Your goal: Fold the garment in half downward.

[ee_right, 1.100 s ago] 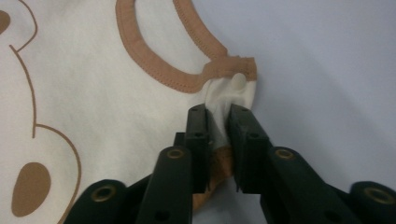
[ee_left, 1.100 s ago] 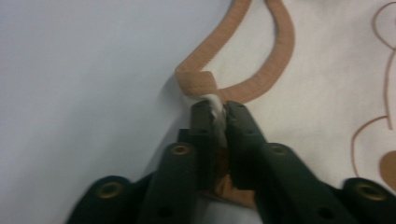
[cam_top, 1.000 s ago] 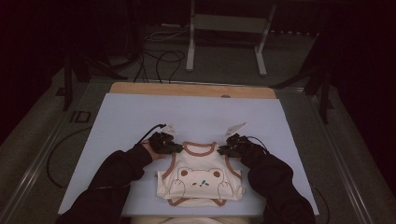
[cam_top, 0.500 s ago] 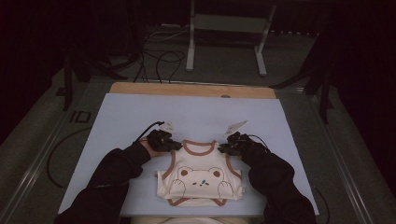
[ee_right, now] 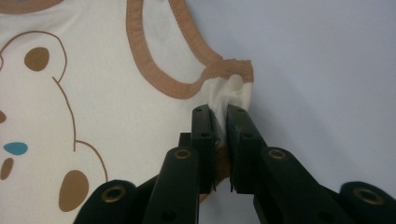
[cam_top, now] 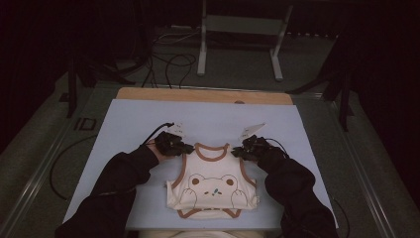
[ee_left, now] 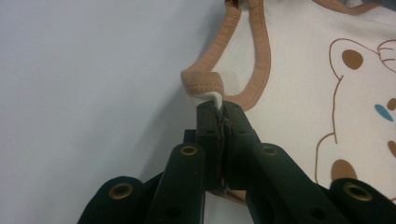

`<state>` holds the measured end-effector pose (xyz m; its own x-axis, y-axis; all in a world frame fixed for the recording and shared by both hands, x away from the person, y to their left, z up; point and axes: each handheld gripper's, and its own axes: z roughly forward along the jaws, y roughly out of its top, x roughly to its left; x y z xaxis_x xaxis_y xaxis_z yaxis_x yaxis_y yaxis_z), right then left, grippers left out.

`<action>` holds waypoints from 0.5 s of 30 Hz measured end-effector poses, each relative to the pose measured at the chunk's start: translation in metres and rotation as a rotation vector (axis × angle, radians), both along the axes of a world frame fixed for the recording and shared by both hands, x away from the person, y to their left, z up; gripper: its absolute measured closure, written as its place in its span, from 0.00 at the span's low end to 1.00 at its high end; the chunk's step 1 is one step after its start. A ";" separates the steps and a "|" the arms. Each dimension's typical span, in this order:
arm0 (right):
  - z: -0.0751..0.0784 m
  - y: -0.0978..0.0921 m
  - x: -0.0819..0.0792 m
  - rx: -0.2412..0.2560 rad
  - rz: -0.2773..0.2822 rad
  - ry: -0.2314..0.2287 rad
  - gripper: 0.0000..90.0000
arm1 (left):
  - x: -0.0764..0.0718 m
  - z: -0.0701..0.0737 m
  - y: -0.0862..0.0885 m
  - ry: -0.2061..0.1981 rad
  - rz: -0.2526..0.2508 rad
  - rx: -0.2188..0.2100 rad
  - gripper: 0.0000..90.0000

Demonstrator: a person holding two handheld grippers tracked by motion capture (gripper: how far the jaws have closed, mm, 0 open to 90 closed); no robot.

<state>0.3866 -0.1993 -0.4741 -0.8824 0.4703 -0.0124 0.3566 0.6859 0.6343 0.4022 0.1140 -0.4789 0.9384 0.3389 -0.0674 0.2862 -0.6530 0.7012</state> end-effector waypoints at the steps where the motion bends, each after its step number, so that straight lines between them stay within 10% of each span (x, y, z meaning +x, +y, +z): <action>1: 0.001 0.000 0.000 0.004 -0.005 0.000 0.92 | 0.000 0.001 0.000 -0.003 0.001 -0.002 0.98; 15: 0.024 -0.001 0.007 0.010 -0.008 -0.050 0.92 | 0.008 0.025 0.003 -0.047 0.002 -0.008 0.98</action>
